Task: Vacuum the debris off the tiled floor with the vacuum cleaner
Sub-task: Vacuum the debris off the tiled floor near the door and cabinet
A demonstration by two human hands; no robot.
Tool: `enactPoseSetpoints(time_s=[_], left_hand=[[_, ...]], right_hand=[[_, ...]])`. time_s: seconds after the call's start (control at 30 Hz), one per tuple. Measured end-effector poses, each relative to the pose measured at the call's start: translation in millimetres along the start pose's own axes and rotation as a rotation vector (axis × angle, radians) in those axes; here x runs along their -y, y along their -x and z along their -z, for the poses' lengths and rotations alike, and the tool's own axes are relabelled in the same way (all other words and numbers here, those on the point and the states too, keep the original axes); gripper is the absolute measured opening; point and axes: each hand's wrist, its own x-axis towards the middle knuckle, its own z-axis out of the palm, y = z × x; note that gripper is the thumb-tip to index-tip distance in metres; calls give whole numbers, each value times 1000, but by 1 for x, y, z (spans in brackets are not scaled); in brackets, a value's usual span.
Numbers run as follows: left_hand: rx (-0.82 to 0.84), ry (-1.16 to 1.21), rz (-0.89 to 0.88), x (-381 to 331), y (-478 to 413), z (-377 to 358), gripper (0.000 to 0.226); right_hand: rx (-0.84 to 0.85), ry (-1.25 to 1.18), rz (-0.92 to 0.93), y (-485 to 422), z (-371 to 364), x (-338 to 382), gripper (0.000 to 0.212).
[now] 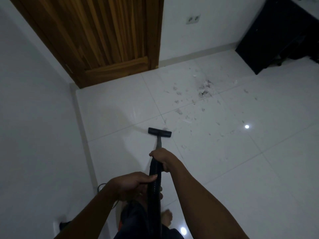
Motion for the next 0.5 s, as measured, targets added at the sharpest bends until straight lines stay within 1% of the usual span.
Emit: enactPoseSetpoints(time_s=[0.1,0.23,0.3,0.4,0.43,0.5], left_hand=[[-17,-5,18,-22,-1,10,83],[-56,7,1,-49,-2,24,87],[-82,-36,6,-60,-3,29,78],[-154,-78,24,-70,-5,34,65],[-167,-72,19,-74,-6,36,64],[-159,-52,-9,-82,-6,41,65]], right_hand=[[-1,18,-5,-8,4,22,25],[1,-3,-7,-22,10,51,12],[-6,-1,-2,-30,12,61,12],[-16,6,11,-37,14,74,28],[-17,4,13,-39,15,80,29],[-15,-23,22,-42,17,92,21]])
